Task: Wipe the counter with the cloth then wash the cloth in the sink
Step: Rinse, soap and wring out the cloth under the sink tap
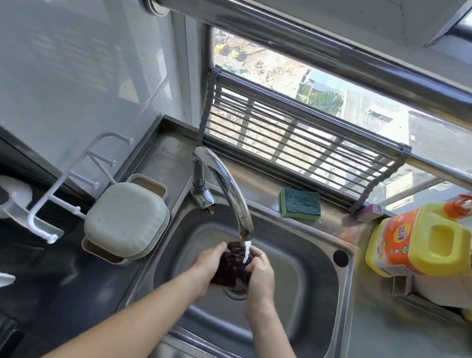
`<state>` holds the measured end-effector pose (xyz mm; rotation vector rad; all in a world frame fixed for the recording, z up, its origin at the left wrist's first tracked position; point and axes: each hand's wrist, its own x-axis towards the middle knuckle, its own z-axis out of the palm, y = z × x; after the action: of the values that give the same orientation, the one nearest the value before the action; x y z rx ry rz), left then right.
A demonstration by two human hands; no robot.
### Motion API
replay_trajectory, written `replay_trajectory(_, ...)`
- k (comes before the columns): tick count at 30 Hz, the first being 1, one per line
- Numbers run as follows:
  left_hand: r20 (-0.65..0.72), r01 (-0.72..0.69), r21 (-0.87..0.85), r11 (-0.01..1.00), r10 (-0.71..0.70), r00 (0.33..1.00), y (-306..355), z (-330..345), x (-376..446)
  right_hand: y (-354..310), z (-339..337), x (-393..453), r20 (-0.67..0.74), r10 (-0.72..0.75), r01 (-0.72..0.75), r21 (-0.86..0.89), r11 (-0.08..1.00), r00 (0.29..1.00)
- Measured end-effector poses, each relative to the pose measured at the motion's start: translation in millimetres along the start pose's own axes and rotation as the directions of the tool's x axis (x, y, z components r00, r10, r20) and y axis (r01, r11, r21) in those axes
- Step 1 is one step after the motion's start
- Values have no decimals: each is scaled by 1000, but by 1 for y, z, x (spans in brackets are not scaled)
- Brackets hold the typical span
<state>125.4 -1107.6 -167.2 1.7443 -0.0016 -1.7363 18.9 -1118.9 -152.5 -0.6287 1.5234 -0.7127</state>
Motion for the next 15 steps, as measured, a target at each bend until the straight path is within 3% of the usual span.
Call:
replay_trajectory(2, 18, -100, 106, 989, 98, 995, -4, 9, -2, 7, 9, -4, 18, -173, 172, -243, 955, 985)
replay_trajectory(4, 7, -191, 179, 965, 193, 981, -12, 19, -2, 9, 15, -6, -6, -228, 206, -403, 892, 974)
replay_trajectory(9, -228, -197, 308, 931, 273, 934, -11, 16, -6, 5, 17, -4, -75, -194, 145, -421, 895, 978)
replay_trajectory(15, -195, -278, 292, 915, 342, 919, -5, 18, -6, -1, 21, -5, -140, -221, 136, -453, 881, 965)
